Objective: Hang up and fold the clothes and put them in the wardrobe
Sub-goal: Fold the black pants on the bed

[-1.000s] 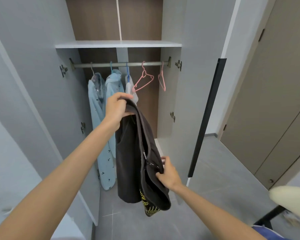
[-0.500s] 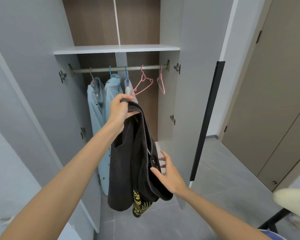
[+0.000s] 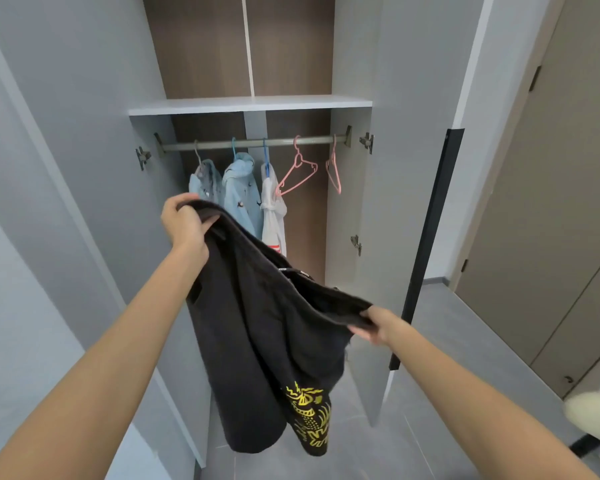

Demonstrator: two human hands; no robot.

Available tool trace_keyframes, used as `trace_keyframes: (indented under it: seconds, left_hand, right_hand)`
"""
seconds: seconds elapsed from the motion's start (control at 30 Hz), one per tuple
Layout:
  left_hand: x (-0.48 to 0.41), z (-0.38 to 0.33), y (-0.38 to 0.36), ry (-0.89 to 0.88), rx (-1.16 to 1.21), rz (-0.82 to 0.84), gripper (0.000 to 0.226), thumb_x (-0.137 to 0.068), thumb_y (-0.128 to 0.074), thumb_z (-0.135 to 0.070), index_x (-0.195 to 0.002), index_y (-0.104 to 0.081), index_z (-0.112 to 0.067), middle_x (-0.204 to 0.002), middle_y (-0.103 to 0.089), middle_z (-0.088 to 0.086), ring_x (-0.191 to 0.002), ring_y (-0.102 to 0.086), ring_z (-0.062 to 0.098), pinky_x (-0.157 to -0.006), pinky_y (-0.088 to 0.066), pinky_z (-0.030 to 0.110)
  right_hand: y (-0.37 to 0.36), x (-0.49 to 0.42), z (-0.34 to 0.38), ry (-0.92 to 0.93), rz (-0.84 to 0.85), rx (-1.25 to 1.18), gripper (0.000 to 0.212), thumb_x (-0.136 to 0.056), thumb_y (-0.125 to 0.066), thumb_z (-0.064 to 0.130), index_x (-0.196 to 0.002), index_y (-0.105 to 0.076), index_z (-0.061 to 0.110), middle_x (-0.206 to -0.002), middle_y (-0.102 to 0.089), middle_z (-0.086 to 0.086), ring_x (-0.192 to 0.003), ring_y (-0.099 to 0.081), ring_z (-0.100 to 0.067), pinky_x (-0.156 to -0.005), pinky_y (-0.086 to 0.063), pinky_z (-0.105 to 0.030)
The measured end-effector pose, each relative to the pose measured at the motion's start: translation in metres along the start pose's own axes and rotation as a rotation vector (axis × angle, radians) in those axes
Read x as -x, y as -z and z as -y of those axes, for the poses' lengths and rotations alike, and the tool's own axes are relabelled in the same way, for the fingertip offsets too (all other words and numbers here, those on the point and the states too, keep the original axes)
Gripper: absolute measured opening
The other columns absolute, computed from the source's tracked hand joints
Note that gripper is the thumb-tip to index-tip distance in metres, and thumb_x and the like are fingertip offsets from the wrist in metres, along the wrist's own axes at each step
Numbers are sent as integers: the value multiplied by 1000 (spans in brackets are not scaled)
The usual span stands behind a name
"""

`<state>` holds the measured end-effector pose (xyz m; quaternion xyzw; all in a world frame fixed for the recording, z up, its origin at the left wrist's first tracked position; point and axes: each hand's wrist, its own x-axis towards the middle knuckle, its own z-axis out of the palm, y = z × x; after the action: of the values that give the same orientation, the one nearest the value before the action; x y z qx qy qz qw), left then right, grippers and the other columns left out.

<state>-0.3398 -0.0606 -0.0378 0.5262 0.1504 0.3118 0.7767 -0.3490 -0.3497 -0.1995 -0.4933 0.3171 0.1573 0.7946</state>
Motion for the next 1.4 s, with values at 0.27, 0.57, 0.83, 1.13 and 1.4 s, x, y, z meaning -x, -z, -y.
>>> trace_keyframes:
  seconds: [0.27, 0.57, 0.83, 1.13, 1.4]
  left_hand:
    - [-28, 58, 63, 66, -517, -216, 43, -86, -28, 4, -105, -63, -10, -122, -56, 19, -100, -59, 38, -86, -54, 47]
    - [-18, 84, 87, 72, -846, 16, 36, -95, -34, 5, -110, -63, -10, -133, -44, 20, -94, -61, 45, -63, -56, 36]
    - [-2, 103, 79, 57, -641, 86, 44, -81, -28, 20, -77, -64, -6, -108, -60, 18, -104, -57, 38, -77, -57, 45]
    - [10, 134, 82, 107, -491, -44, 54, -80, -22, 21, -92, -63, -12, -120, -60, 16, -112, -54, 36, -97, -48, 50]
    - [31, 155, 89, 319, -80, -37, 39, -95, -40, 8, -83, -66, -18, -111, -60, 9, -100, -58, 25, -81, -55, 33]
  right_hand:
    - [-19, 29, 59, 91, 38, -293, 18, -101, -39, 7, -114, -52, 5, -127, -57, -16, -120, -55, -32, -90, -50, -42]
    - [-4, 19, 61, 632, -411, 329, 25, -96, -41, -2, -105, -53, 19, -108, -52, -9, -99, -52, -29, -58, -49, -30]
    - [20, 21, 47, 143, -48, -392, 30, -98, -50, 11, -128, -52, 11, -125, -58, -17, -115, -56, -38, -98, -48, -54]
    - [42, 13, 17, 138, -61, -550, 35, -99, -51, 12, -134, -54, 11, -128, -60, -9, -117, -58, -26, -100, -48, -36]
    - [59, 15, 1, 214, 76, -695, 27, -99, -49, 21, -124, -57, 12, -102, -66, -11, -97, -63, -27, -71, -53, -38]
